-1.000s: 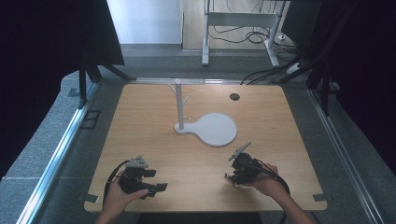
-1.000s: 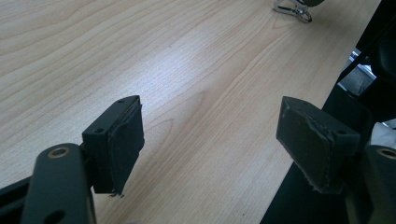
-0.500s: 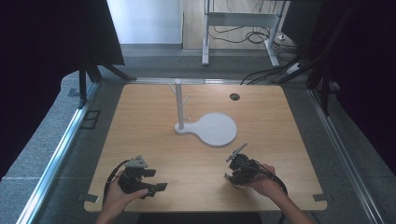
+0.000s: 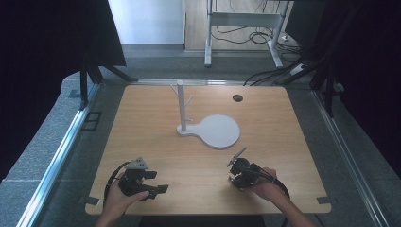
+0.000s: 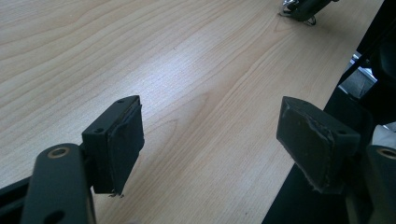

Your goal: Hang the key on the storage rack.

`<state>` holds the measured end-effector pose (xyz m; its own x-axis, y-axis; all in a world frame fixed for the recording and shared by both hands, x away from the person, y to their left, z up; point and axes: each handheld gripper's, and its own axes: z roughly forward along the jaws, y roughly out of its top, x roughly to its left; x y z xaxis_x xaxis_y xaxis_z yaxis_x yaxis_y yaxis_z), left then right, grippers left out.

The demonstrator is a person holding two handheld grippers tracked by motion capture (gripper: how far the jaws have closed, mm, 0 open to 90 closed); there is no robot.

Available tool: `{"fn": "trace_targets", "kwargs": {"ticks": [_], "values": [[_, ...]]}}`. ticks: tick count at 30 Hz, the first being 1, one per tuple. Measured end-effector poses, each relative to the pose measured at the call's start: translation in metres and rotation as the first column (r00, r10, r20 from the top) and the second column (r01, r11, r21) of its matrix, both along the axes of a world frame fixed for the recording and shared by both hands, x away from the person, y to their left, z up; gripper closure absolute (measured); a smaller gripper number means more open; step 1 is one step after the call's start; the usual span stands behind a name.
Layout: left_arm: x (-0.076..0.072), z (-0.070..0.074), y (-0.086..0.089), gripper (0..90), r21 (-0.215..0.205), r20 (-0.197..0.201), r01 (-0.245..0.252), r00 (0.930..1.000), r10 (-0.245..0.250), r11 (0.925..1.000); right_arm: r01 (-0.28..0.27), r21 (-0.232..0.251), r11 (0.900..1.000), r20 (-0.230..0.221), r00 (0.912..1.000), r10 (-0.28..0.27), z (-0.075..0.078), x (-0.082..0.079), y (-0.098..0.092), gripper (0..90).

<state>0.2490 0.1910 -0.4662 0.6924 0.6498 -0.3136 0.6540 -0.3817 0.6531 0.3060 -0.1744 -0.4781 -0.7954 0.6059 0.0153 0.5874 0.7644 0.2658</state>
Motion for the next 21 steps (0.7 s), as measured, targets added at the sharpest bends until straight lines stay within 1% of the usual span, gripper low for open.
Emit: {"fn": "trace_targets", "kwargs": {"ticks": [5, 8, 13, 17, 19, 20, 21], "values": [[0.0, 0.0, 0.0, 23.4, 0.002, -0.001, 0.003, 1.0, -0.003, 1.0, 0.001, -0.015, 1.0, 0.004, 1.0, -0.001, 0.0, -0.001, 0.0, 84.0], [0.0, 0.0, 0.001, 23.4, 0.001, -0.001, -0.001, 1.0, 0.001, 1.0, -0.003, -0.028, 1.0, -0.004, 1.0, 0.003, 0.001, -0.001, 0.001, 84.2], [0.0, 0.0, 0.003, 23.5, -0.003, -0.001, -0.007, 1.0, 0.007, 1.0, -0.015, -0.046, 0.999, -0.002, 0.9999, 0.015, 0.002, 0.0, 0.001, 84.4], [0.001, 0.0, 0.003, 23.5, -0.002, 0.002, -0.007, 1.0, 0.007, 1.0, -0.013, -0.04, 0.999, 0.006, 0.9999, 0.013, 0.006, 0.001, 0.001, 84.4], [0.001, 0.0, 0.003, 23.5, -0.003, 0.001, -0.008, 1.0, 0.008, 1.0, -0.014, -0.034, 0.999, 0.015, 0.9998, 0.014, 0.01, 0.003, 0.001, 84.4], [0.001, 0.0, 0.003, 23.5, -0.003, 0.001, -0.007, 1.0, 0.007, 1.0, -0.011, -0.021, 1.0, 0.022, 0.9997, 0.011, 0.016, 0.004, 0.001, 84.5], [0.001, 0.0, 0.003, 23.4, -0.003, 0.001, -0.007, 1.0, 0.007, 1.0, -0.011, -0.021, 1.0, 0.022, 0.9997, 0.011, 0.016, 0.004, 0.001, 84.5]]}}
